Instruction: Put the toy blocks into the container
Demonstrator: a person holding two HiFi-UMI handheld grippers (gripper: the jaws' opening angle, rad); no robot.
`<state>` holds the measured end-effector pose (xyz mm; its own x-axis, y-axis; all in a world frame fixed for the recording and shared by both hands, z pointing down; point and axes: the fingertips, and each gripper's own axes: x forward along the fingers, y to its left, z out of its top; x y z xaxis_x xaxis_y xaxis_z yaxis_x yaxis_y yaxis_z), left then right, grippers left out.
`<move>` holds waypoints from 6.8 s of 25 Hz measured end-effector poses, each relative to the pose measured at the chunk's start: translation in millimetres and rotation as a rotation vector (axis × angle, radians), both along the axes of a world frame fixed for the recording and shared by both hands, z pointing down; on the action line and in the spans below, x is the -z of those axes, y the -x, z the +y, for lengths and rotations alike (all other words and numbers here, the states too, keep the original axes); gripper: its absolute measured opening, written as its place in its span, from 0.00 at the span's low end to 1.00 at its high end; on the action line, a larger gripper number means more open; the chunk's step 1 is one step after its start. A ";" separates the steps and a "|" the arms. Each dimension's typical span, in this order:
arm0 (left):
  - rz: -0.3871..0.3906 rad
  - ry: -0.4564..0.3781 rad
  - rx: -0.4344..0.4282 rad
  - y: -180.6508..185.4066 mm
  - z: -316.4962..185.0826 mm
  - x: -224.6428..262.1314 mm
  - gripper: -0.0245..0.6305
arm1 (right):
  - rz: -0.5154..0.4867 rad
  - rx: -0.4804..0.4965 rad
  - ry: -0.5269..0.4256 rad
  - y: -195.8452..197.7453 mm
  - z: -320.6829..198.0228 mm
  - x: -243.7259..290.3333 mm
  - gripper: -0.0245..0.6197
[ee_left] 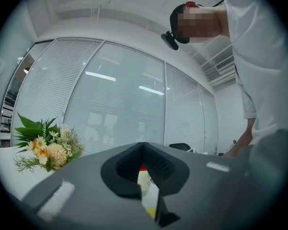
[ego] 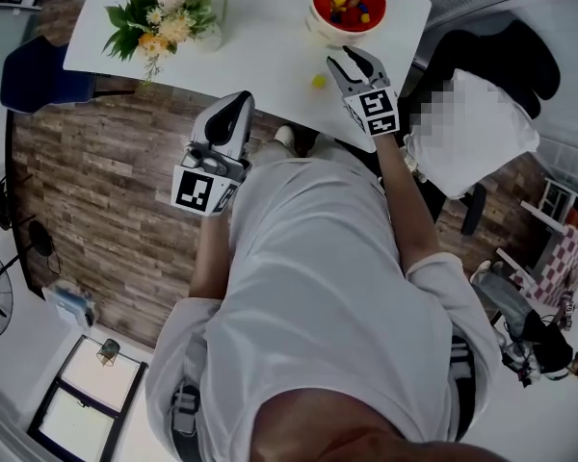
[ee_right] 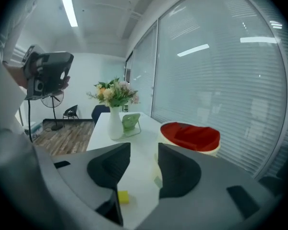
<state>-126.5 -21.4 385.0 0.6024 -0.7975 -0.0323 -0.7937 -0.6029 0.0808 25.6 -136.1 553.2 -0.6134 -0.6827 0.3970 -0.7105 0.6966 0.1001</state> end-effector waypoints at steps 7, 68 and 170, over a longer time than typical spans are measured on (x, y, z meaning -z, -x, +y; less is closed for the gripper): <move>-0.008 0.011 0.017 7.1 5.4 -2.6 0.03 | 0.104 0.119 0.227 21.9 21.1 -76.5 0.56; 0.000 -0.009 -0.076 -49.4 -22.7 8.9 0.03 | -0.128 0.219 0.002 -4.3 7.0 59.3 0.27; 0.046 -0.152 -0.181 -33.9 -10.4 59.3 0.03 | -0.249 -0.080 -0.348 11.2 95.4 226.4 0.04</move>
